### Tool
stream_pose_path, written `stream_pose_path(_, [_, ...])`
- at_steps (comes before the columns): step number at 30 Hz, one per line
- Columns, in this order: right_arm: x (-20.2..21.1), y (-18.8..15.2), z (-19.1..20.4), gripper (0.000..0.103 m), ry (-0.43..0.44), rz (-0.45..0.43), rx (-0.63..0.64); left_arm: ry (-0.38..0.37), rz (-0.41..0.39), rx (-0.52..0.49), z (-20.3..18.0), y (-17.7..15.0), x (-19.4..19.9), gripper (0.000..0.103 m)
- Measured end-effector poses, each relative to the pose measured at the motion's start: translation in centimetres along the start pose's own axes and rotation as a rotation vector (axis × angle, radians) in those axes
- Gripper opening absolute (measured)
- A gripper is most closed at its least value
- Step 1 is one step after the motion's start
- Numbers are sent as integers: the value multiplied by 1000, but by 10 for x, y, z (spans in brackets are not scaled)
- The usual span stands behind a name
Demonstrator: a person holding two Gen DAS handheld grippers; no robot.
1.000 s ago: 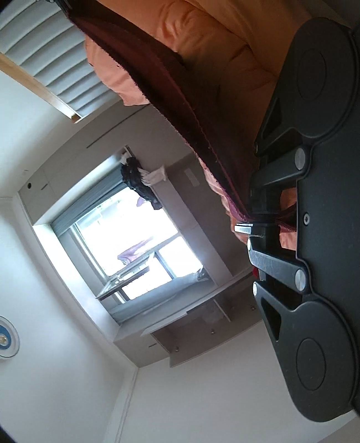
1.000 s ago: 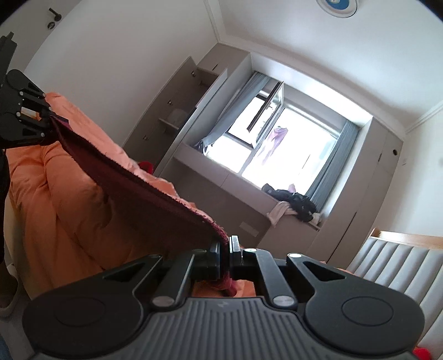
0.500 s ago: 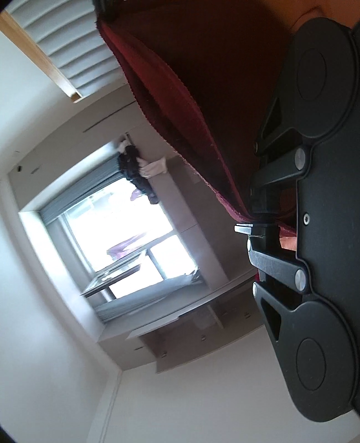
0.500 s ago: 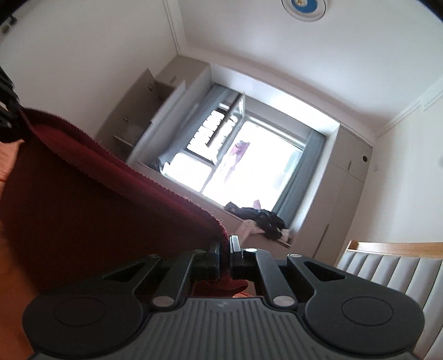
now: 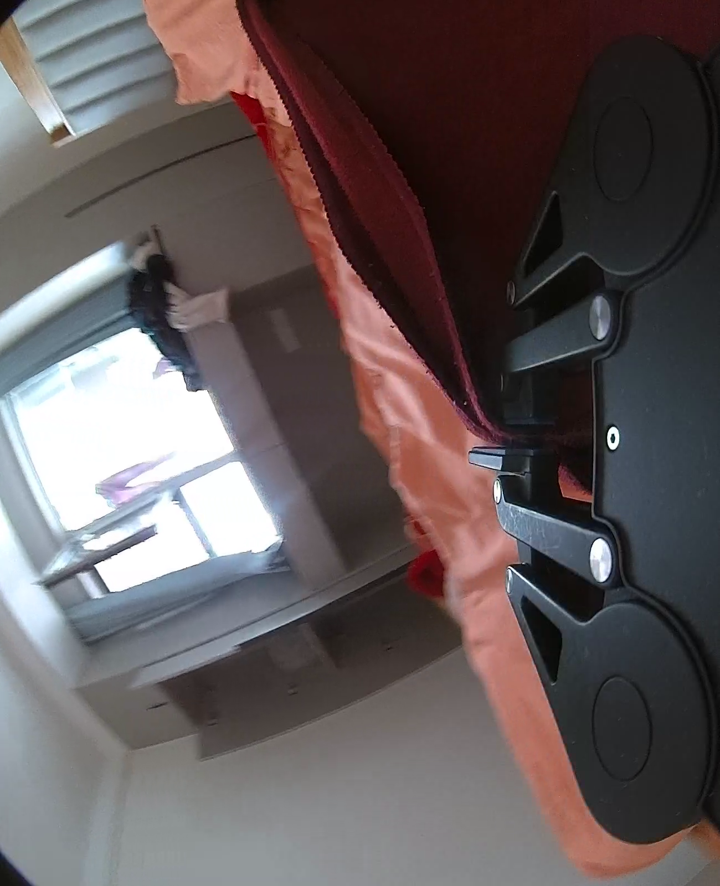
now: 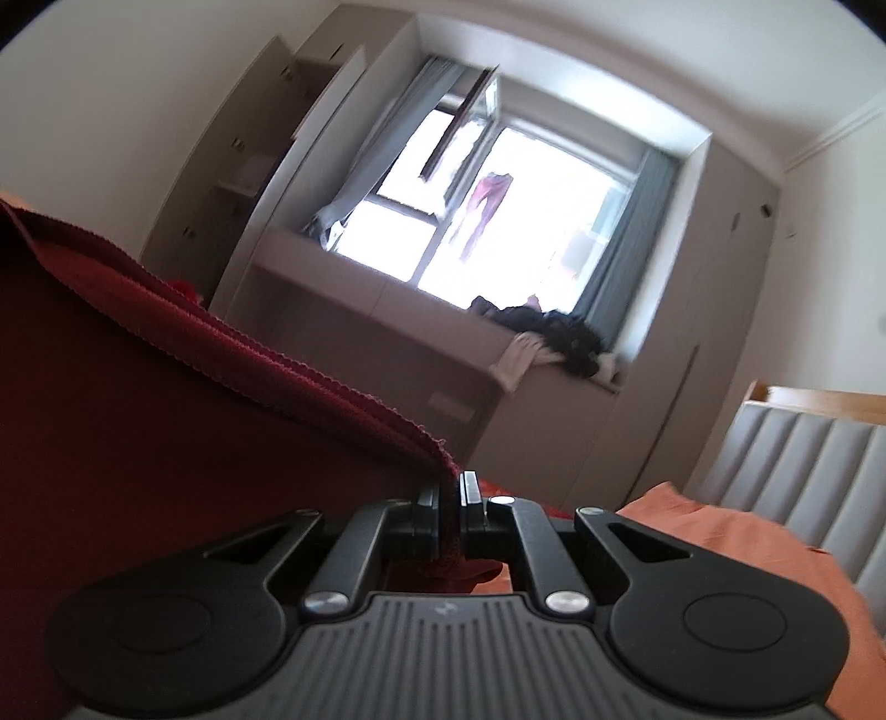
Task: Fold small clothes
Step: 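Grasp the lifted shirt edge with the left gripper while the right gripper holds, fold it over, then lower the folded shirt onto the bed and open both grippers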
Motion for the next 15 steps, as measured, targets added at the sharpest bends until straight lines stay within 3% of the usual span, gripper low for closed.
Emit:
stream_pose_path(6, [-42,-17,11,7,44,80,-8,-75,119,73,5,-17,-60,10])
stream_pose_path(10, [-55,-24,16,8,61,118,-10,-108,181,98,10,-31,-80,15])
stream_pose_path(15, [-64,-27,16,11,81,149,-23,-123,231,140,13,-43,-92,32])
Point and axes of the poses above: each gripper's, at about its wrist camera, not at the fingertips, and x roughly against the way its jaws point, z to its left, y to its top, the point moved 2 cm from there along -x, roughly the way its jaws point, and after that the axes turned 1 degree about -y, right-handed, at the moved point
